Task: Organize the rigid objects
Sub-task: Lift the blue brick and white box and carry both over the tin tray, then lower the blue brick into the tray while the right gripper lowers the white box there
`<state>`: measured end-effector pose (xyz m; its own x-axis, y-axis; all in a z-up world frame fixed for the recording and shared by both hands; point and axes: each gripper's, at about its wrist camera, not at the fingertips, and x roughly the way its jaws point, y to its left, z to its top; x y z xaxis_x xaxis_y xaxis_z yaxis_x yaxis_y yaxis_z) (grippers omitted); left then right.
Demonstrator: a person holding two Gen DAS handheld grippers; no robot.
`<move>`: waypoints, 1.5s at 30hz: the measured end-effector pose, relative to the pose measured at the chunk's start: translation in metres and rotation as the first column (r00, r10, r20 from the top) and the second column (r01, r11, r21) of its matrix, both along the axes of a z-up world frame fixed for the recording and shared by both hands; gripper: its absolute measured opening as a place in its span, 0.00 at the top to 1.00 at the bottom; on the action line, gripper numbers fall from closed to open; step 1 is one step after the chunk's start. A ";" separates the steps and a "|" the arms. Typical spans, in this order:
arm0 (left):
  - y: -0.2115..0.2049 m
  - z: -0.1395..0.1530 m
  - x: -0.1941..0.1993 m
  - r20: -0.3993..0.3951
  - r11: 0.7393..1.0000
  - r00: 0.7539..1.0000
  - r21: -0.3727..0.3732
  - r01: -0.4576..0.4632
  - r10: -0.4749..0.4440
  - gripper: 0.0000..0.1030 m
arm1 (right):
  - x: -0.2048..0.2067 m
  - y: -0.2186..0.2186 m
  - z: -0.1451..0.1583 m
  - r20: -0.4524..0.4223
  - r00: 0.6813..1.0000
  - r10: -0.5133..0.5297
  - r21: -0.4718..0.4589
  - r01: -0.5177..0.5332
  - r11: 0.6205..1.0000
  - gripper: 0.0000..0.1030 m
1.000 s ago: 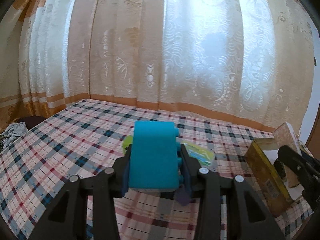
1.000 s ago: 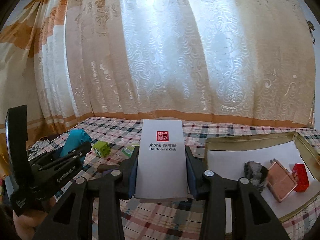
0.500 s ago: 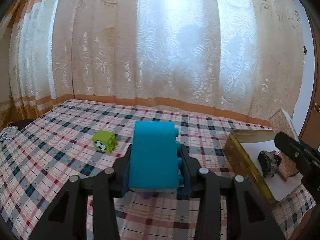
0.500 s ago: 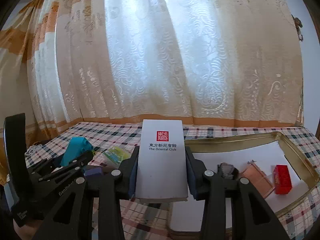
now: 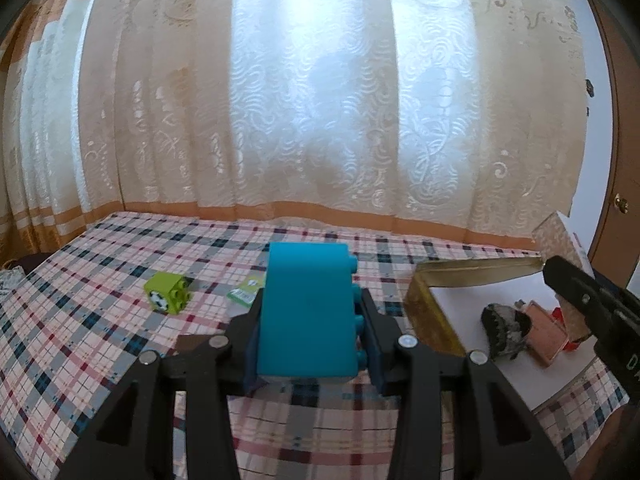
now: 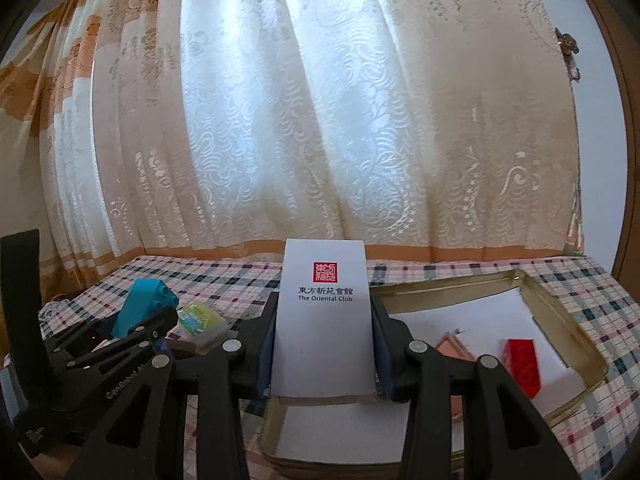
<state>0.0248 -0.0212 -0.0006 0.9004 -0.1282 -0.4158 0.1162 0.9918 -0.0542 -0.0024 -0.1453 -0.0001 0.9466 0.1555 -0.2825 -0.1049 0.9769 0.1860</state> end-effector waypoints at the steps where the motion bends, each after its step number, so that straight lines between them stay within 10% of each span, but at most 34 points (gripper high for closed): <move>1: -0.004 0.001 0.000 0.004 1.000 1.000 0.002 0.005 -0.005 0.60 | -0.001 -0.004 0.000 0.004 1.000 -0.009 -0.003 0.009 1.000 0.58; 45: -0.134 0.019 0.005 0.025 0.981 0.981 0.033 0.193 -0.194 0.60 | 0.005 -0.144 -0.004 -0.032 0.968 -0.247 0.066 0.249 0.966 0.58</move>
